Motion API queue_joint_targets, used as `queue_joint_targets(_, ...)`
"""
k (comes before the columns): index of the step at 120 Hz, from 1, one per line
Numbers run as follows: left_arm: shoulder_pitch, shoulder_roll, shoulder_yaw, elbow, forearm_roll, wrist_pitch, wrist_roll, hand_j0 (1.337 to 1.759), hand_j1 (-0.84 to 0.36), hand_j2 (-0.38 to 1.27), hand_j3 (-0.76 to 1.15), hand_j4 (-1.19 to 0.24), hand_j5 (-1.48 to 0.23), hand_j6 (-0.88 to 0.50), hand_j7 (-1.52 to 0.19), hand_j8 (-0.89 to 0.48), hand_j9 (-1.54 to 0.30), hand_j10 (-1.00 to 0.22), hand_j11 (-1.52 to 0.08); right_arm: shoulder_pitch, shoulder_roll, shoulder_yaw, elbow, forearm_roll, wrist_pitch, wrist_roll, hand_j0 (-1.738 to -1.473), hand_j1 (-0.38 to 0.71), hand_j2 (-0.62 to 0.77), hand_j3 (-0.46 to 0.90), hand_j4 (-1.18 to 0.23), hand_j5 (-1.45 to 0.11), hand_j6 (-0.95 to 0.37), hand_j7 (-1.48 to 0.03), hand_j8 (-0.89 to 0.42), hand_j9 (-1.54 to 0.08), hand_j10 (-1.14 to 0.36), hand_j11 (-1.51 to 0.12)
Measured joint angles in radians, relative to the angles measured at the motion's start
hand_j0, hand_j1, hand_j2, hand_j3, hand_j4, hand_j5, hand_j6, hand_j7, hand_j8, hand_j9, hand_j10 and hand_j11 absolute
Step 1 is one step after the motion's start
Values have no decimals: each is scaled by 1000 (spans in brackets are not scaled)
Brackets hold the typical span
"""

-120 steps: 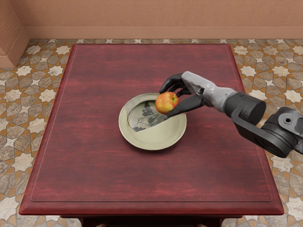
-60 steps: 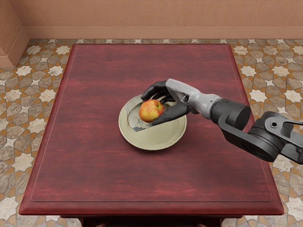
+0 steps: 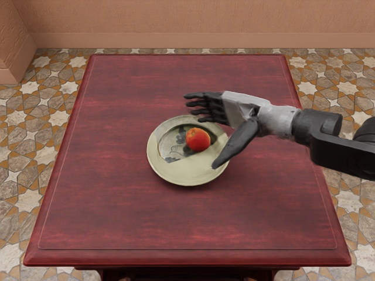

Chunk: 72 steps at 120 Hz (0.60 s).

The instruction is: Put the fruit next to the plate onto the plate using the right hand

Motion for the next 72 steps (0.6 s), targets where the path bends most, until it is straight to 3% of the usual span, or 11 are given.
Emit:
queue_joint_targets(19,0,0,0,0,0,0,0,1658,60,48,0,-242,-314,-242,-314,-242,-314,-241,-314,-59,-181,64,-8,260,286,37,-1658,-267,-4,0,-72,-95,-68,-94,-66,-95,-71,-95)
queue_joint_targets(34,0,0,0,0,0,0,0,1658,60,48,0,-241,-313,-241,-313,-241,-313,-241,-313,-98,-281,75,-49,409,387,46,-1658,-280,-5,0,-59,-79,-57,-78,-56,-79,-59,-79)
queue_joint_targets(53,0,0,0,0,0,0,0,1658,60,48,0,-241,-314,-241,-314,-241,-314,-241,-314,-135,-327,75,-132,483,421,48,-1658,-289,-6,0,-51,-68,-49,-68,-49,-68,-51,-68)
queue_joint_targets(72,2,0,0,-2,0,0,0,1658,59,48,0,-242,-314,-242,-314,-242,-314,-241,-314,-144,-337,72,-163,500,429,45,-1658,-294,-7,0,-46,-62,-45,-62,-45,-62,-46,-62)
